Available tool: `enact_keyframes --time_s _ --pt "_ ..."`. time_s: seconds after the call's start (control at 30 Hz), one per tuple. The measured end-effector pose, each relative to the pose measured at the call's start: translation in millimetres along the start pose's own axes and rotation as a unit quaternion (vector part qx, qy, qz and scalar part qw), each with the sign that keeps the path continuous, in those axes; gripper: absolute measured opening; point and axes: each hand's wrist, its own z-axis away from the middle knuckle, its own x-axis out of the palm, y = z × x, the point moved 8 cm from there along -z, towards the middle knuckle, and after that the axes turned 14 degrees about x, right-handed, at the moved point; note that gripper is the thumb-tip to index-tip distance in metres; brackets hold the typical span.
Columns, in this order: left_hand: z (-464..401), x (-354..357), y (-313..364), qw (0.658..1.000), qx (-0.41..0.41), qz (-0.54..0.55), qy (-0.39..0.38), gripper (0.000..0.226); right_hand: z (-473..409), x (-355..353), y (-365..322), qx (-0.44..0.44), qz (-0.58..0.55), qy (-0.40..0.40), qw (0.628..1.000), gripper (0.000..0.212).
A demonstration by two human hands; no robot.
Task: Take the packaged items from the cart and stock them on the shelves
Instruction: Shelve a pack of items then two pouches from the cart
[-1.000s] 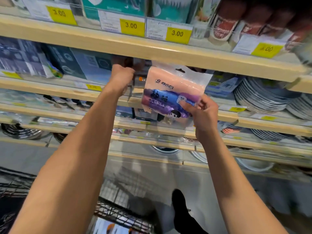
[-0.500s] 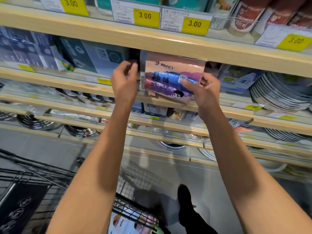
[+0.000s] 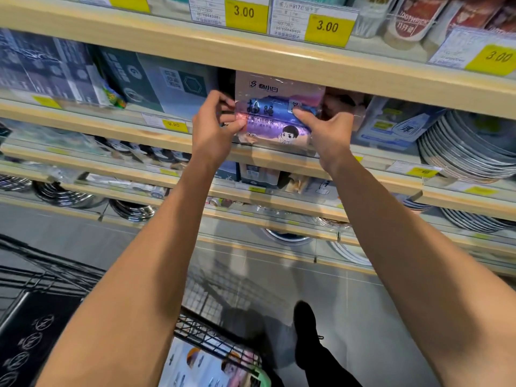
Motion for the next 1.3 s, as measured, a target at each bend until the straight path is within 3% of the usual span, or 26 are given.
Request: enact_keyframes --time_s 0.13,0.23,0.43,0.6,0.63,0.67,0.73,0.8,0.93,1.0,1.1,1.3 --pt "-4.9 4.0 1.8 0.997 0.003 -0.069 -0.044 0.047 -8.2 4.5 -1.8 0.009 -0.015 -0.007 1.000 0.032" --pt "-14.7 2.9 5.3 0.989 0.025 -0.140 -0.049 0.043 -12.5 8.4 -6.0 -0.008 -0.041 -0.019 0.999 0.018" --pt "-31.8 3.7 5.6 0.964 0.018 -0.265 -0.024 0.032 -19.0 11.9 -25.2 -0.085 -0.075 0.001 0.994 0.025" --pt "-30.3 8.3 -7.7 0.953 0.010 -0.299 -0.040 0.031 -39.7 24.5 -8.7 -0.079 0.113 -0.006 0.990 0.027" --pt "-26.7 8.8 -9.9 0.956 0.013 -0.292 -0.039 0.032 -46.0 24.5 6.9 -0.043 0.194 0.021 0.980 0.045" --pt "-23.5 8.3 -11.0 0.959 0.015 -0.282 -0.036 0.033 -44.9 15.8 7.4 -0.061 0.198 0.066 0.976 0.069" --pt "-20.6 5.4 -12.3 0.964 0.025 -0.264 -0.035 0.031 -28.6 17.8 -3.4 -0.149 0.382 0.095 0.907 0.079" --pt "-19.7 2.4 -13.7 0.963 0.034 -0.263 -0.051 0.027 -26.7 23.8 0.6 -0.121 0.423 0.062 0.896 0.071" --pt "-15.3 -2.5 -8.1 0.957 0.055 -0.281 -0.048 0.040 -29.0 26.1 6.0 -0.083 0.317 0.000 0.945 0.055" --pt "-15.0 -3.2 -9.6 0.949 0.048 -0.310 -0.039 0.033 -30.5 18.7 5.9 -0.049 0.238 0.024 0.970 0.017" --pt "-19.3 -3.2 -14.6 0.932 0.014 -0.359 -0.045 0.022 -30.2 18.9 -0.8 -0.060 0.306 0.073 0.947 0.058" --pt "-22.3 -13.0 -16.4 0.923 -0.016 -0.380 -0.062 0.020 -25.9 23.7 -1.8 -0.050 0.297 0.112 0.947 0.067"
